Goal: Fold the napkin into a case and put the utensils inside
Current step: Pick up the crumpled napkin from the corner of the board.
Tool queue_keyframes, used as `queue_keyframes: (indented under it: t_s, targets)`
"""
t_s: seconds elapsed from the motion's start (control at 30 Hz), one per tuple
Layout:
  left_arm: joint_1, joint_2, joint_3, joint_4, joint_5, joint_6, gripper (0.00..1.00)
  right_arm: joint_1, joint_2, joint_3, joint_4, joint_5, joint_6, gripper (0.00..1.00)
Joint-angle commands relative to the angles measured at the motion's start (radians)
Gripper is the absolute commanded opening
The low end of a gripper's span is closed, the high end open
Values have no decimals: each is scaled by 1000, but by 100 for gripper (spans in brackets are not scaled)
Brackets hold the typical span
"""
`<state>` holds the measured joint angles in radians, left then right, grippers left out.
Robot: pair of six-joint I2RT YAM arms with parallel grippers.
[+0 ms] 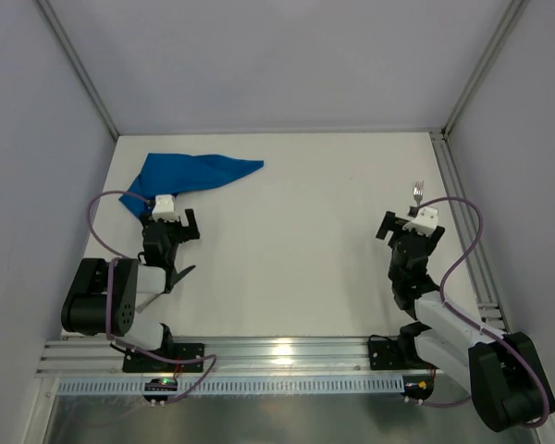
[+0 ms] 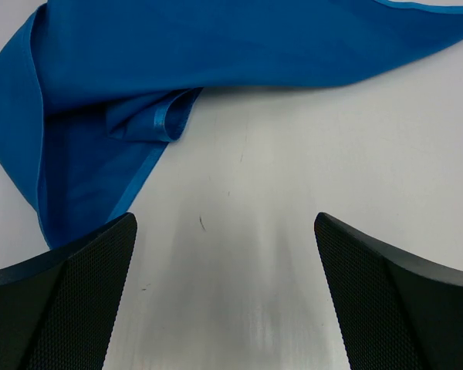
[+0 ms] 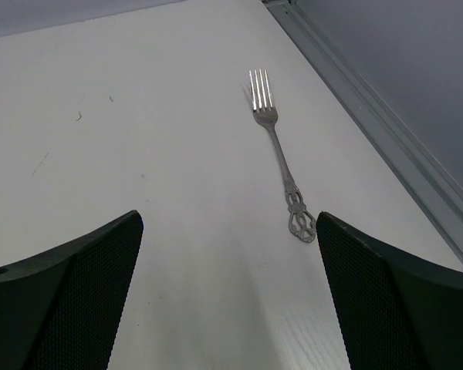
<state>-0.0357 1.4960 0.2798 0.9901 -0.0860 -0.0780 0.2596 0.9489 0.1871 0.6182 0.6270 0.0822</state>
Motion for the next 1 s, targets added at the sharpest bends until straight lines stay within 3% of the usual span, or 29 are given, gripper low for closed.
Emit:
queue_keyframes:
  t_s: [0.0, 0.1, 0.23, 0.3, 0.33, 0.37, 0.5, 0.53, 0.57, 0.6, 0.67, 0.77, 0.83, 0.9, 0.97]
  targets:
    - [8, -5, 22, 36, -6, -6, 99, 1, -30, 14, 43, 28, 10, 97]
    - [8, -5, 22, 36, -4, -5, 99, 0, -71, 28, 0, -1, -1, 97]
    - [7, -63, 24, -6, 46, 9, 99, 1, -150, 115, -179, -70, 22, 97]
    - [7, -188, 117, -234, 80, 18, 99, 0, -185, 172, -227, -128, 25, 97]
    - [8, -238, 169, -433, 113, 33, 99, 1, -214, 193, -276, -144, 30, 97]
    - [8, -255, 329, -570, 133, 70, 99, 1, -223, 239, -300, -159, 40, 97]
    - [7, -163, 692, -1141, 267, 208, 94, 1, -234, 377, -449, -298, 92, 97]
    - [7, -137, 747, -1242, 272, 243, 95, 1, -231, 406, -472, -326, 102, 97]
    - [7, -105, 807, -1456, 218, 279, 95, 1, -223, 454, -495, -352, 112, 97]
    - [7, -24, 900, -1537, 169, 300, 95, 1, -220, 472, -529, -380, 126, 97]
    - [7, 51, 949, -1646, 26, 345, 95, 1, -211, 505, -543, -467, 137, 97]
    - [7, 122, 935, -1592, -105, 389, 93, 3, -194, 518, -538, -547, 136, 97]
    - [5, 162, 965, -1544, -158, 424, 91, 3, -188, 525, -541, -567, 134, 97]
    - [7, 240, 1062, -1577, -221, 435, 81, 3, -183, 526, -538, -593, 133, 97]
    - [7, 299, 1125, -1604, -219, 422, 79, 3, -182, 519, -532, -612, 134, 97]
